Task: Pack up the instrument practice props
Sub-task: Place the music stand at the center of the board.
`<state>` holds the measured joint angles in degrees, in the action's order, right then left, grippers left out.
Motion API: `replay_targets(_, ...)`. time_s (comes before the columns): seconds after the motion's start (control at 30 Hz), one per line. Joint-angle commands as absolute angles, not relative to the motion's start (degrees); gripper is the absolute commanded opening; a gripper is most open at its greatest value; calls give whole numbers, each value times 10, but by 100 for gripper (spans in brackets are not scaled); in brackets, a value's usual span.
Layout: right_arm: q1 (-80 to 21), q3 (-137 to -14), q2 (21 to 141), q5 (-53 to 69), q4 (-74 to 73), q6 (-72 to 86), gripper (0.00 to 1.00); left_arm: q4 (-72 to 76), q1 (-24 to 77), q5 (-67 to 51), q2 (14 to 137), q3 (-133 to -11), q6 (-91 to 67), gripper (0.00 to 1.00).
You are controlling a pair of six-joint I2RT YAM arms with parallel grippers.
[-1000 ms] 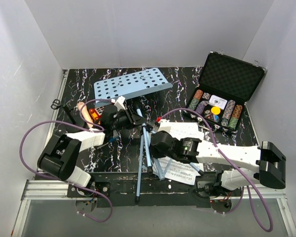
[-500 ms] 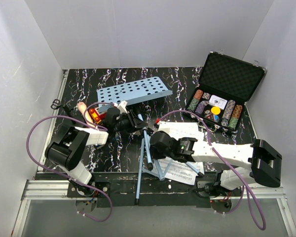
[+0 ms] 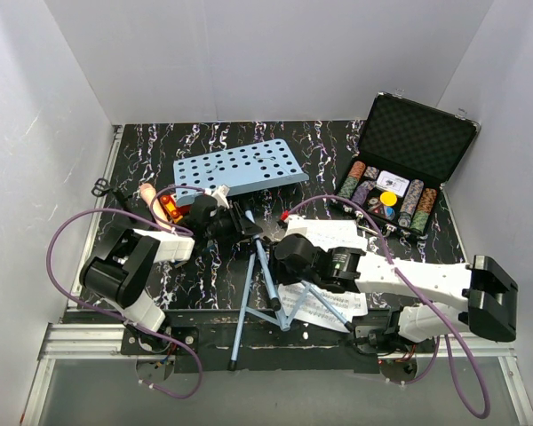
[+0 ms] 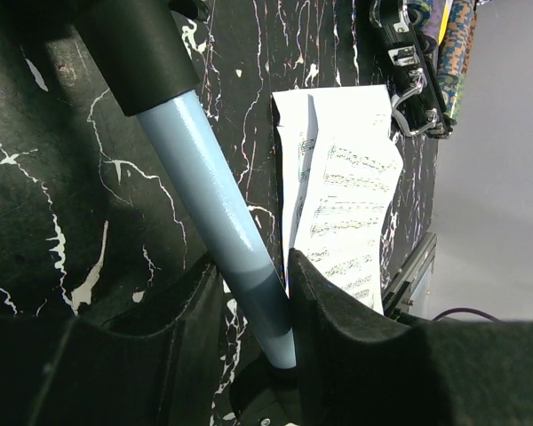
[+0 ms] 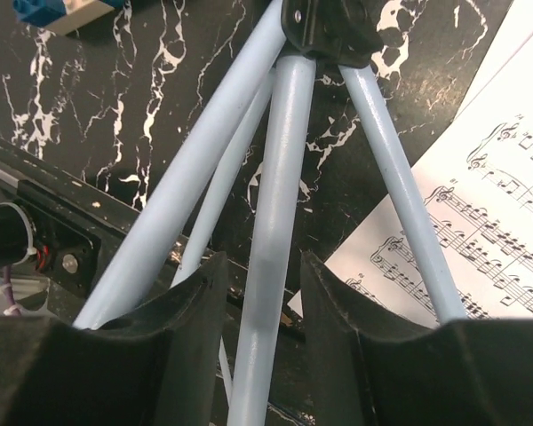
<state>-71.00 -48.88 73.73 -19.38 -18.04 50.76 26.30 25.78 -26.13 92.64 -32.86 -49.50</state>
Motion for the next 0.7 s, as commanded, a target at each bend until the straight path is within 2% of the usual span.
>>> replay_targets(0.0, -714, -476, 704, -221, -185, 500, 47, 330, 257, -272, 875, -338, -427, 24)
replay_targets(0.27, -713, -489, 672, -265, -262, 483, 52, 258, 257, -272, 852, -360, -409, 54)
replay_targets(0.57, -704, -498, 633, -308, -349, 468, 54, 126, 257, -229, 788, -375, -381, 69)
replay_targets(0.67, -681, -504, 589, -297, -356, 446, 64, 79, 257, -212, 756, -382, -372, 73)
